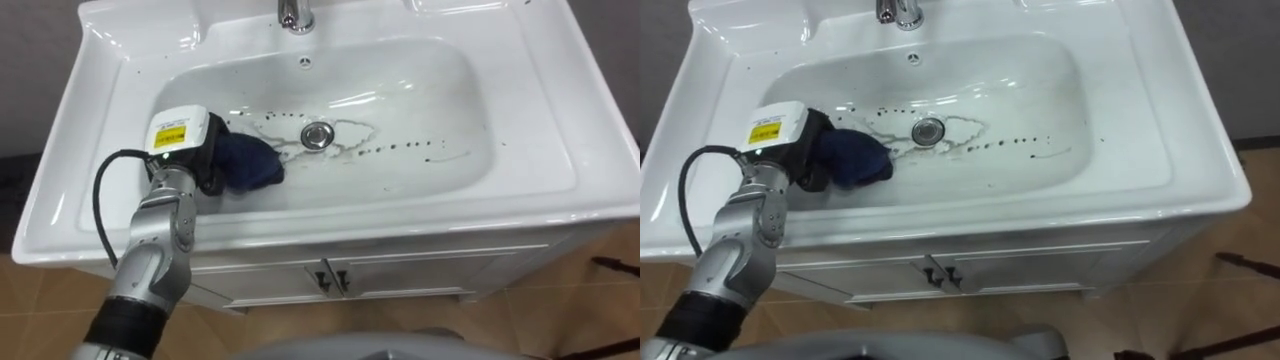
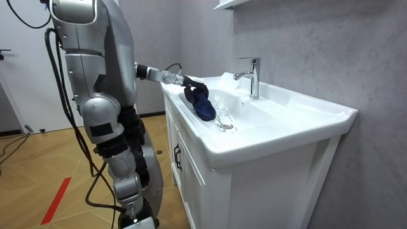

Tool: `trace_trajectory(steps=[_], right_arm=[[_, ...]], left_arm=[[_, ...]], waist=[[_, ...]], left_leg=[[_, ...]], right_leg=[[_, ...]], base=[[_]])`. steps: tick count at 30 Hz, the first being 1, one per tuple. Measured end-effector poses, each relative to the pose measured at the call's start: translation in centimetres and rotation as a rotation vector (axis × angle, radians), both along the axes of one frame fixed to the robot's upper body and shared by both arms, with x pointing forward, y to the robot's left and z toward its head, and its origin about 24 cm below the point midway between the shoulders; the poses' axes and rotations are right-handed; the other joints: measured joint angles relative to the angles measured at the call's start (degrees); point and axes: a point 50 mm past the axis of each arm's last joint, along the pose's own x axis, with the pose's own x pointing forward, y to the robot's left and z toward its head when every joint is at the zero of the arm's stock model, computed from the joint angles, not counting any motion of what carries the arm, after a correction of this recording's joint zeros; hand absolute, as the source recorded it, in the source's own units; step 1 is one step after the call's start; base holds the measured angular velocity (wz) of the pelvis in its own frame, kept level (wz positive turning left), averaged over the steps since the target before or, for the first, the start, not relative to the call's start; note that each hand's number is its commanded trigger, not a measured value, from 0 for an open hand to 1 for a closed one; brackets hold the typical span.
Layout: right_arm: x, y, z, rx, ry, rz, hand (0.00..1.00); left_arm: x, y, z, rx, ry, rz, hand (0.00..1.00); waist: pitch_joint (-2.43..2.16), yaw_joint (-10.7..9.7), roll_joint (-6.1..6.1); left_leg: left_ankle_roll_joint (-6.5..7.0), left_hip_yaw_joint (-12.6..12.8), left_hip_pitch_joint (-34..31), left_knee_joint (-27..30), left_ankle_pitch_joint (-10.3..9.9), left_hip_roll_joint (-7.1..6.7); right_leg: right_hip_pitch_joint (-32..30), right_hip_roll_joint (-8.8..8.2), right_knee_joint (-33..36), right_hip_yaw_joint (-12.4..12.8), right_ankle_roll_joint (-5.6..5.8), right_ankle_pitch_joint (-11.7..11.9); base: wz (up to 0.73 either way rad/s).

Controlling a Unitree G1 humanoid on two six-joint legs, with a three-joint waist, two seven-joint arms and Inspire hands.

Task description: Wipe basin

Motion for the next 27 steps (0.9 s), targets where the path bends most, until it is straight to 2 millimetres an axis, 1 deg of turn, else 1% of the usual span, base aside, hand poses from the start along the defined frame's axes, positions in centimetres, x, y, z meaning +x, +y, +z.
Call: trace_trajectory(steps=[3,6,11,14,16,19,21,23,24,25,27], right_arm=[[-0.3,0.0,0.0,0.001,0.013,0.001,0.0],[-0.4,0.0,0.0,0.0,0.018,0.0,0.0],[-0.3,-0.1,0.0,0.003,0.016,0.001,0.0],[0.1,0.0,0.0,0.015,0.006,0.004,0.0],[0.7,0.1,0.0,0.026,-0.015,0.0,0.0],[1.6,0.2,0.1,0.044,-0.046,0.007,0.0],[2.0,0.2,0.1,0.056,-0.052,0.01,0.0],[2.2,0.3,0.1,0.069,-0.065,-0.012,0.0],[2.2,0.3,0.1,0.069,-0.066,-0.012,0.0],[2.5,0.3,0.1,0.07,-0.068,-0.006,0.0],[2.7,0.3,0.2,0.074,-0.077,-0.016,0.0]], left_arm=[[-0.2,-0.3,-0.6,0.003,0.033,-0.015,1.0],[-0.3,-0.7,-0.7,0.0,0.046,-0.034,1.0],[-0.1,-1.0,-0.7,0.007,0.06,-0.055,1.0],[0.2,-1.2,-1.1,0.016,0.081,-0.065,1.0],[0.9,-1.4,-1.0,0.02,0.077,-0.081,1.0],[1.7,-1.9,-0.6,0.016,0.059,-0.1,1.0],[2.1,-2.1,-0.6,0.005,0.061,-0.11,1.0],[2.6,-2.6,-0.7,-0.004,0.072,-0.122,1.0],[2.7,-2.7,-0.7,-0.012,0.074,-0.123,1.0],[2.9,-3.0,-0.8,-0.03,0.075,-0.123,1.0],[3.0,-3.5,-0.8,-0.034,0.071,-0.135,1.0]], waist=[[0.08,-0.32,-0.12],[0.22,-0.37,-0.45],[0.24,-0.83,-0.51],[0.24,-1.04,-0.41],[0.09,-1.33,-0.05],[0.04,-1.62,0.66],[0.14,-1.65,0.84],[0.19,-1.82,0.97],[0.18,-1.91,1.03],[0.16,-2.12,1.07],[0.21,-3.02,1.27]], left_leg=[[0.0,0.08,-0.02,-0.01,0.0,-0.04],[0.0,0.29,0.07,0.01,0.0,0.0],[0.01,0.35,-0.53,0.91,0.0,0.06],[0.01,0.77,-0.71,0.92,0.0,0.06],[0.02,1.44,-2.04,1.15,-0.01,0.4],[0.03,1.81,-4.77,2.4,-0.02,0.57],[0.03,2.02,-5.31,2.59,-0.02,0.56],[0.04,3.17,-5.48,2.56,-0.02,0.5],[0.04,3.42,-5.55,2.57,-0.02,0.56],[0.04,4.06,-5.85,2.59,-0.02,0.66],[0.05,4.31,-6.22,2.64,-0.01,0.85]], right_leg=[[0.02,-0.15,-0.03,0.06,0.0,-0.06],[-0.1,-0.18,0.04,0.42,0.04,-0.25],[-0.62,0.01,0.24,1.08,0.05,-0.26],[-1.23,-0.1,1.11,1.38,0.0,-0.3],[-2.9,-0.19,1.92,1.61,-0.1,-0.44],[-6.24,-0.42,4.31,1.82,-0.2,-0.98],[-7.35,-0.8,5.99,1.98,-0.27,-1.47],[-8.43,-1.2,7.36,2.25,-0.26,-2.49],[-8.62,-1.2,7.62,2.36,-0.26,-2.6],[-9.28,-1.3,8.39,2.46,-0.32,-2.88],[-9.6,-1.19,8.36,2.33,-0.35,-2.87]], base=[[0.0],[-0.01],[-0.05],[-0.06],[-0.07],[-0.04],[0.0],[0.0],[-0.03],[0.0],[0.0]])
